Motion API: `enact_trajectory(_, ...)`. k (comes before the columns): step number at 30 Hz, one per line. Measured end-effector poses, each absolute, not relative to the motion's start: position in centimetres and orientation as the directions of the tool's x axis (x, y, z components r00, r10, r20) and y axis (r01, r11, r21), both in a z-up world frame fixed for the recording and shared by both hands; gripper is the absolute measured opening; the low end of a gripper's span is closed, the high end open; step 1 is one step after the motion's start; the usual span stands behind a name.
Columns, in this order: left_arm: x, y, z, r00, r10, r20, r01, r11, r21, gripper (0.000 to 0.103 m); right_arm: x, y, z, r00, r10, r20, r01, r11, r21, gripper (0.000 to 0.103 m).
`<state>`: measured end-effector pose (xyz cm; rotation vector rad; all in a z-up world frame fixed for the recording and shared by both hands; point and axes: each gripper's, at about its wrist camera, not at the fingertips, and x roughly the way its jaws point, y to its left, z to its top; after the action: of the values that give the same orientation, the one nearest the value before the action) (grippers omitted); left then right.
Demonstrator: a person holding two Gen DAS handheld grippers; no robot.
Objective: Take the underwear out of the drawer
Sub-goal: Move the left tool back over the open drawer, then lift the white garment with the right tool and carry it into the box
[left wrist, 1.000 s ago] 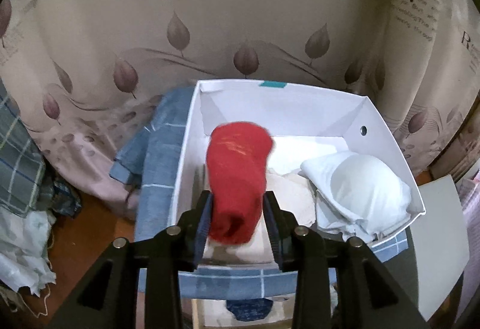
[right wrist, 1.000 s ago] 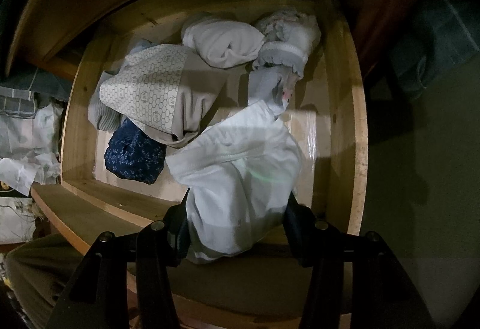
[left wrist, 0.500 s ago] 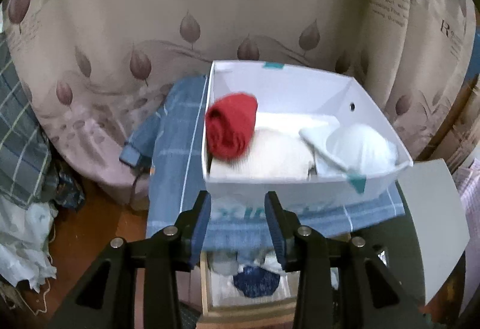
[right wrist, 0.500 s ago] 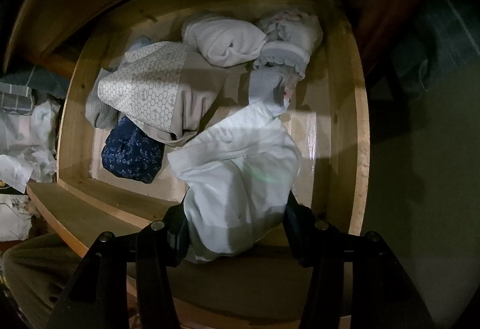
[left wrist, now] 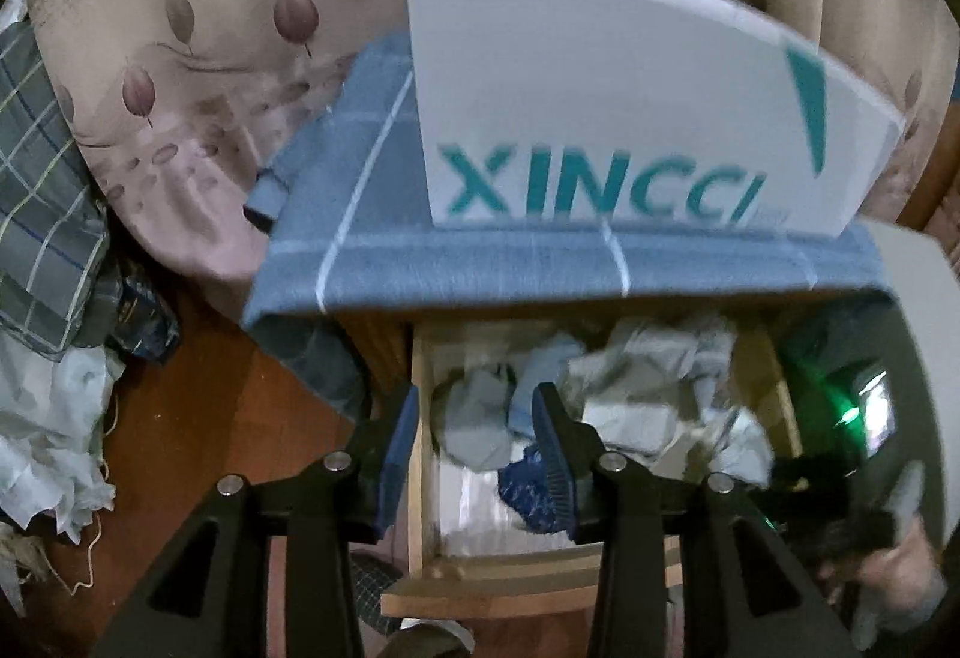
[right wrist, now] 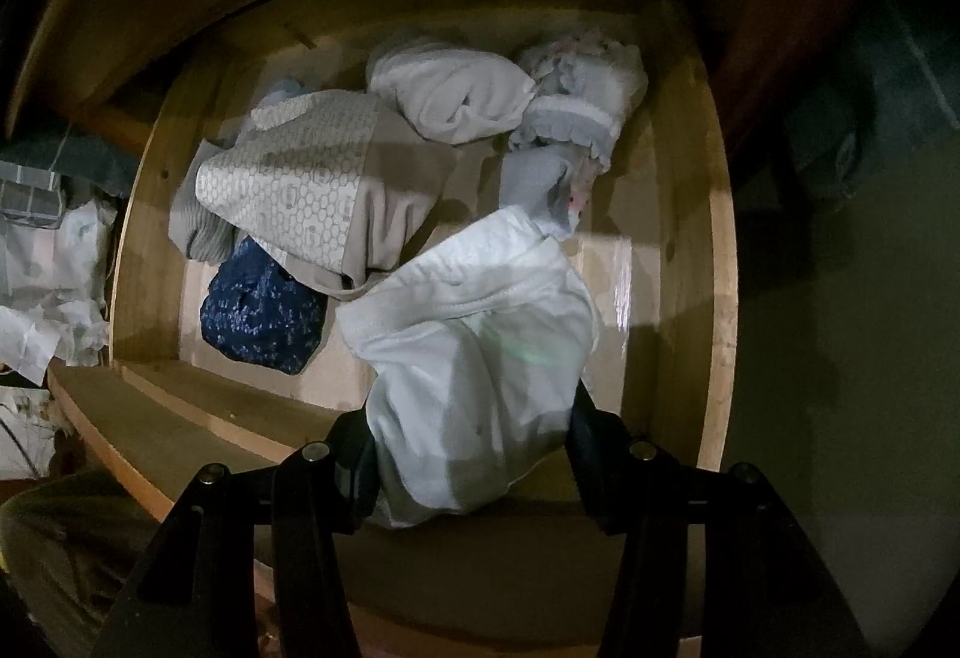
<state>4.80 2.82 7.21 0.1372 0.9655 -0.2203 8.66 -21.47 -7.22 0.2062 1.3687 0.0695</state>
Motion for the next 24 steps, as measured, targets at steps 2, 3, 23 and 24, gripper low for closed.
enact_trajectory(2, 4.8, 2.8, 5.8, 0.542, -0.121, -0.832, 0.238, 0.971, 0.014, 0.040, 8.7, -21.5, -6.8, 0.224, 0.163, -0.961, 0.067, 0.981, 0.182, 0.049)
enact_trajectory(3, 4.9, 2.9, 5.0, 0.536, -0.118, -0.836, 0.226, 0.974, 0.007, 0.040, 8.6, -21.5, -6.6, 0.235, 0.160, -0.959, 0.067, 0.981, 0.180, 0.049)
enact_trajectory(23, 4.9, 4.8, 1.8, 0.574, -0.063, -0.816, 0.135, 0.991, 0.019, 0.040, 8.2, -22.5, -3.3, 0.387, 0.137, -0.912, 0.077, 0.981, 0.180, 0.049)
enact_trajectory(24, 5.0, 4.9, 1.9, 0.576, -0.062, -0.815, 0.134, 0.991, 0.019, 0.040, 8.1, -22.6, -3.1, 0.390, 0.137, -0.911, 0.077, 0.980, 0.181, 0.049)
